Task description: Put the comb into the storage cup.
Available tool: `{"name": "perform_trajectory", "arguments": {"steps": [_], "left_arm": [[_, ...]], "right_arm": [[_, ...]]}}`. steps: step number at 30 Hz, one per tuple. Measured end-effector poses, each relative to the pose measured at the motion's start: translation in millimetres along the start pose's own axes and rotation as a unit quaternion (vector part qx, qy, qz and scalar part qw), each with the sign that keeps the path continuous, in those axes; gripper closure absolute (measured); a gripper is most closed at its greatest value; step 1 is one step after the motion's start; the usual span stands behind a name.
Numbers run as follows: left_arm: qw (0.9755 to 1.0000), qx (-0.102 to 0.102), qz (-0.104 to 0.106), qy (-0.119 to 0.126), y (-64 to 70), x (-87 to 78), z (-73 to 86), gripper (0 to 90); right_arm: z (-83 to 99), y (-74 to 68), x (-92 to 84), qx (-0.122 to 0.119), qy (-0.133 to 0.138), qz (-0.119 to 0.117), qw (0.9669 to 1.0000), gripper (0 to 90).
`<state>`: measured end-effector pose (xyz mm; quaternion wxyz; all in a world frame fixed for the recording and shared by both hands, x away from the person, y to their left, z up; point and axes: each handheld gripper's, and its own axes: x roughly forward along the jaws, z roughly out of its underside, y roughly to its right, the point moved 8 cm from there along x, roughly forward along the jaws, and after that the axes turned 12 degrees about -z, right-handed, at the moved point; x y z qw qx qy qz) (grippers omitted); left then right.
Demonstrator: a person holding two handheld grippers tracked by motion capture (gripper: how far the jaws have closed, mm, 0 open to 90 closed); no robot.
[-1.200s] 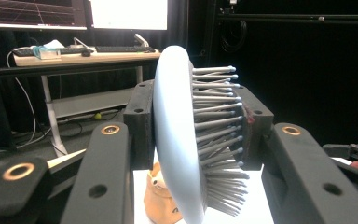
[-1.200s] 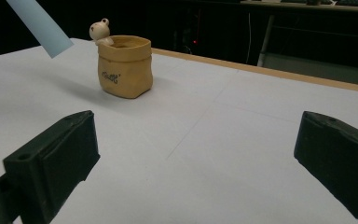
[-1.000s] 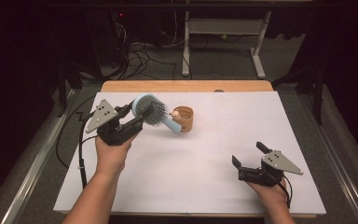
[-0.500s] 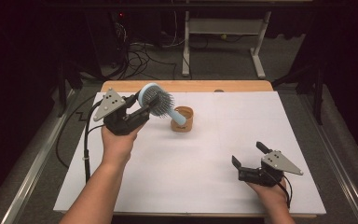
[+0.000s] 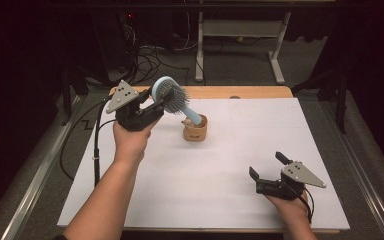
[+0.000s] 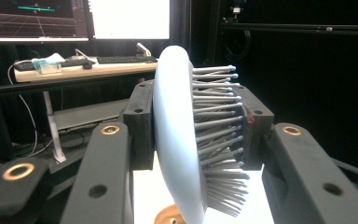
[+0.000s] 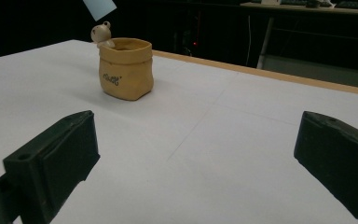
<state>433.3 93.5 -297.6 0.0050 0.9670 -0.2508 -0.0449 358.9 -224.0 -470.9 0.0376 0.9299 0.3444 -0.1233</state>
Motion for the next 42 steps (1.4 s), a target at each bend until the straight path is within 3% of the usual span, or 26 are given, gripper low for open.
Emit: {"name": "perform_trajectory", "arguments": {"steps": [10, 20, 42], "left_arm": [[0.9999, -0.005, -0.009, -0.012, -7.5, 19.8, 1.9, 58.2], [0.9998, -0.004, -0.010, -0.019, -6.8, 36.2, 1.4, 58.2], [0.9983, -0.002, -0.018, -0.055, -7.9, 54.6, 21.4, 58.2]], "right_arm": [[-0.4, 0.0, -0.3, 0.000, 0.000, 0.001, 1.0000, 0.5], [-0.4, 0.1, -0.5, 0.003, 0.001, 0.000, 1.0000, 0.5], [-0.3, 0.9, -1.5, 0.006, 0.004, -0.001, 1.0000, 0.5]]}}
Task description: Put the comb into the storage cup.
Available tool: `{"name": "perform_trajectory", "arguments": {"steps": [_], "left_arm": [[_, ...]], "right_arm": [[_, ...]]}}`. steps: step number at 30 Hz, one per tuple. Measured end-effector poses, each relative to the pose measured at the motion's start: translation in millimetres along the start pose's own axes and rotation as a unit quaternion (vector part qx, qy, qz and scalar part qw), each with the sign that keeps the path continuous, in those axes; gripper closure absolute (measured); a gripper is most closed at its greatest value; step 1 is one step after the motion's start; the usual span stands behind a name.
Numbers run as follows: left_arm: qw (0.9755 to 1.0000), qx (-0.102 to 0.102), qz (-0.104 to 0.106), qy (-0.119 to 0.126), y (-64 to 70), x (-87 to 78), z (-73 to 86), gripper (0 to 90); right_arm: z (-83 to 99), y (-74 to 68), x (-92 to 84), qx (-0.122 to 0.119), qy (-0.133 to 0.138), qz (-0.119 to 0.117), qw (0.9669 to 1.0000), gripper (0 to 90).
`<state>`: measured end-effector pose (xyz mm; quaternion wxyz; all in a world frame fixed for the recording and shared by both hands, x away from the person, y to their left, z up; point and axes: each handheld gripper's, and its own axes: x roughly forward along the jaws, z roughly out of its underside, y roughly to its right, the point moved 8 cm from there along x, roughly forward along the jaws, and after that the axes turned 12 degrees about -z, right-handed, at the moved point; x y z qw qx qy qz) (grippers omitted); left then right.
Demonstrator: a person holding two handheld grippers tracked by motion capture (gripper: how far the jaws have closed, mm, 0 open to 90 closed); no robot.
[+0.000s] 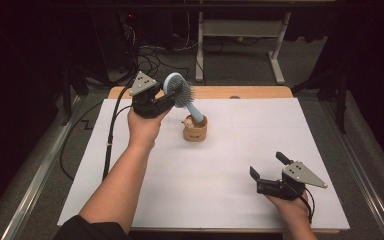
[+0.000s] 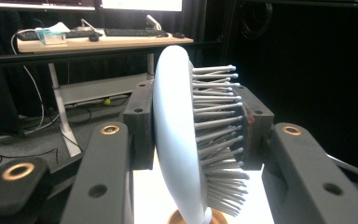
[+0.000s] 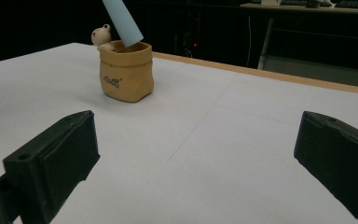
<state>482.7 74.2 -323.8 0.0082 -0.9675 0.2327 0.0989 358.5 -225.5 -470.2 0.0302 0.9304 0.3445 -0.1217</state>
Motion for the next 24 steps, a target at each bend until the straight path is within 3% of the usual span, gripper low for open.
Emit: {"name": "perform_trajectory", "arguments": {"steps": [24], "left_arm": [[0.9994, -0.006, 0.000, -0.034, -3.8, 18.6, 19.6, 58.0]], "right_arm": [[0.5, 0.8, -1.0, 0.000, 0.000, 0.001, 1.0000, 0.5]]}}
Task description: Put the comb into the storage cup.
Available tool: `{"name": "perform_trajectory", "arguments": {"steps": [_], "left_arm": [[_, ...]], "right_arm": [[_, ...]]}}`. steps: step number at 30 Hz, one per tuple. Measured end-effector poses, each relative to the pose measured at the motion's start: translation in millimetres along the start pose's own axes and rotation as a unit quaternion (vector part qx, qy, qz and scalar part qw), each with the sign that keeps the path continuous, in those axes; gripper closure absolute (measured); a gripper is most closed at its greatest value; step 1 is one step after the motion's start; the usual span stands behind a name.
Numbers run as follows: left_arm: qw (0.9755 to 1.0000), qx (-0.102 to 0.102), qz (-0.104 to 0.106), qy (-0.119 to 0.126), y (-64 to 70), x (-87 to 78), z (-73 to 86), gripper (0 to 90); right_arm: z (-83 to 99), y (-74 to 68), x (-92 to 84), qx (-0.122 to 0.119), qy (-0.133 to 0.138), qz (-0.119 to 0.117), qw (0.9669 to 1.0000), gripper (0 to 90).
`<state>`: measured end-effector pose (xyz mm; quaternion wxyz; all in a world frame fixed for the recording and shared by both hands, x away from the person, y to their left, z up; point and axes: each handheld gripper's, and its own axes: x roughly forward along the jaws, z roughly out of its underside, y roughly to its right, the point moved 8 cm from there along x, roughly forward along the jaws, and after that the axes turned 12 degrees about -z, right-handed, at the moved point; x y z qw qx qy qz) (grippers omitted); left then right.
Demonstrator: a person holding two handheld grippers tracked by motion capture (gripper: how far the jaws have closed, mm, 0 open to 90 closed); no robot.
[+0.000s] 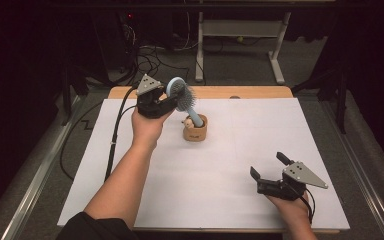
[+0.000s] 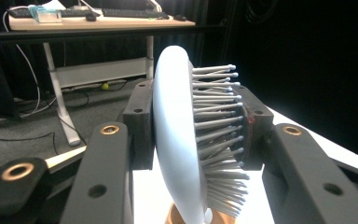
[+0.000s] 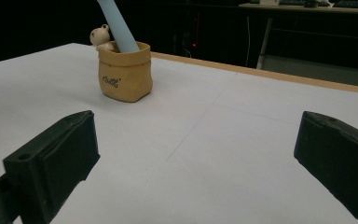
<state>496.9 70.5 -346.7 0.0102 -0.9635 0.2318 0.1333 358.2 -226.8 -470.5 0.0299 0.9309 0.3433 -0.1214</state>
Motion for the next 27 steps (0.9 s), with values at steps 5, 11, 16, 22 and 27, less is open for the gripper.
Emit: {"name": "perform_trajectory", "arguments": {"steps": [5, 11, 16, 22, 27], "left_arm": [[1.0000, 0.002, 0.002, -0.002, 1.8, 2.6, 2.1, 58.0], [1.0000, 0.004, 0.001, -0.007, 4.1, 6.3, 5.8, 57.9], [0.9999, 0.003, 0.000, -0.011, 5.1, 9.7, 9.4, 57.9], [0.9999, 0.000, 0.001, -0.015, 5.0, 12.5, 14.9, 57.9], [0.9998, -0.008, 0.002, -0.017, 2.8, 14.0, 19.8, 57.9]], "right_arm": [[0.3, -0.1, 0.1, 0.000, -0.001, 0.000, 1.0000, 0.5], [0.4, 0.2, -0.3, 0.001, -0.001, 0.001, 1.0000, 0.5], [0.3, 0.6, -0.7, 0.001, 0.000, 0.002, 1.0000, 0.5], [0.2, 0.8, -1.0, 0.000, 0.001, 0.002, 1.0000, 0.5], [-0.1, 0.9, -1.3, 0.000, 0.002, 0.003, 1.0000, 0.5]]}}
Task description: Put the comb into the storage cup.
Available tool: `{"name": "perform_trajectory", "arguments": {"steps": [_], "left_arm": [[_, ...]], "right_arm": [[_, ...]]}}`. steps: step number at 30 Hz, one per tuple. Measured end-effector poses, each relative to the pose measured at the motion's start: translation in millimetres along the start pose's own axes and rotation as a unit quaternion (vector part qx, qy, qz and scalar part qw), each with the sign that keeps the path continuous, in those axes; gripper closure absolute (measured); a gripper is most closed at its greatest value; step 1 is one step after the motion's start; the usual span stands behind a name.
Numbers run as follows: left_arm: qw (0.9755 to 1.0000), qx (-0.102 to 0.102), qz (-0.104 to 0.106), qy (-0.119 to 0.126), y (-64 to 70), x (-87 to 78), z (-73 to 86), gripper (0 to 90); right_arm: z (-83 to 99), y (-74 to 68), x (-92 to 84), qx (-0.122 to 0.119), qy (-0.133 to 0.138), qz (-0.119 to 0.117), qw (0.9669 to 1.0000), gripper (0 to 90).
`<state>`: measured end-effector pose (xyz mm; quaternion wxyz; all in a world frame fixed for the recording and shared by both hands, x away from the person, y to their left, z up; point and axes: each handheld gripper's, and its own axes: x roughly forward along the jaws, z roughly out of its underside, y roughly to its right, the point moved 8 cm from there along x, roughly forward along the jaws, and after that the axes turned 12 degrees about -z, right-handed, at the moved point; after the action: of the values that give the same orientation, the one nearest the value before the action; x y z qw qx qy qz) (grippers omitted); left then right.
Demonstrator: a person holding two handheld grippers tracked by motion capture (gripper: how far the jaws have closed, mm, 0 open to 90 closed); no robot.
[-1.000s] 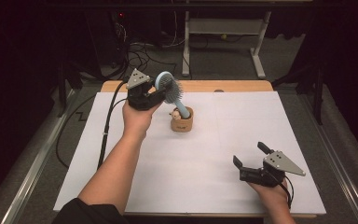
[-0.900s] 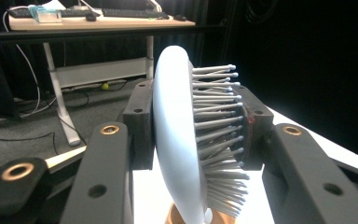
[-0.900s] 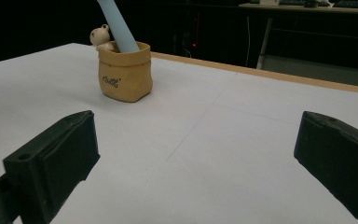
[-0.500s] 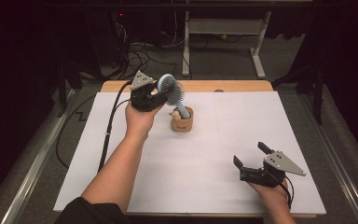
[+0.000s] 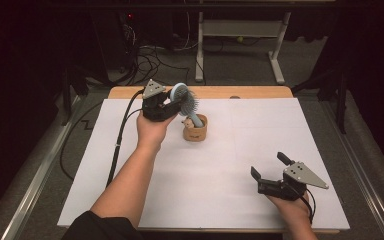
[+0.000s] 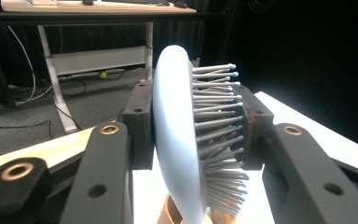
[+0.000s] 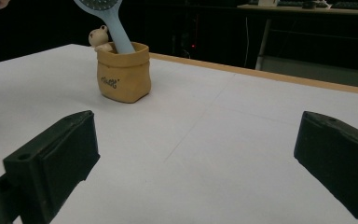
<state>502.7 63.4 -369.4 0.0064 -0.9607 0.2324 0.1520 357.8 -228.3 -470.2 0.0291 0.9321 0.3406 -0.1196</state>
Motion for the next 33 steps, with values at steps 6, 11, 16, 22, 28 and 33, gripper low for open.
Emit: {"name": "perform_trajectory", "arguments": {"steps": [6, 11, 16, 22, 28, 33], "left_arm": [[1.0000, -0.002, 0.002, -0.002, 0.6, 2.3, 3.9, 57.9], [1.0000, -0.001, 0.001, -0.001, 2.3, 4.1, 4.0, 57.8], [1.0000, -0.003, 0.000, -0.001, 1.8, 4.9, 4.7, 57.6], [1.0000, -0.001, -0.001, 0.001, 3.0, 5.2, 4.9, 57.0], [1.0000, 0.001, 0.001, 0.001, 3.5, 5.3, 5.0, 56.1], [1.0000, -0.001, 0.000, 0.001, 2.8, 6.2, 5.2, 54.5]], "right_arm": [[0.2, -0.2, 0.4, -0.001, -0.001, 0.000, 1.0000, 0.5], [0.4, -0.2, 0.4, 0.000, -0.001, 0.000, 1.0000, 0.5], [0.5, -0.4, 0.5, 0.000, -0.002, -0.001, 1.0000, 0.5], [0.6, -0.7, 0.7, -0.001, -0.002, -0.001, 1.0000, 0.5], [1.3, -1.0, 1.3, -0.001, -0.003, -0.001, 1.0000, 0.5], [0.9, -1.0, 1.1, -0.001, -0.003, 0.000, 1.0000, 0.5]]}}
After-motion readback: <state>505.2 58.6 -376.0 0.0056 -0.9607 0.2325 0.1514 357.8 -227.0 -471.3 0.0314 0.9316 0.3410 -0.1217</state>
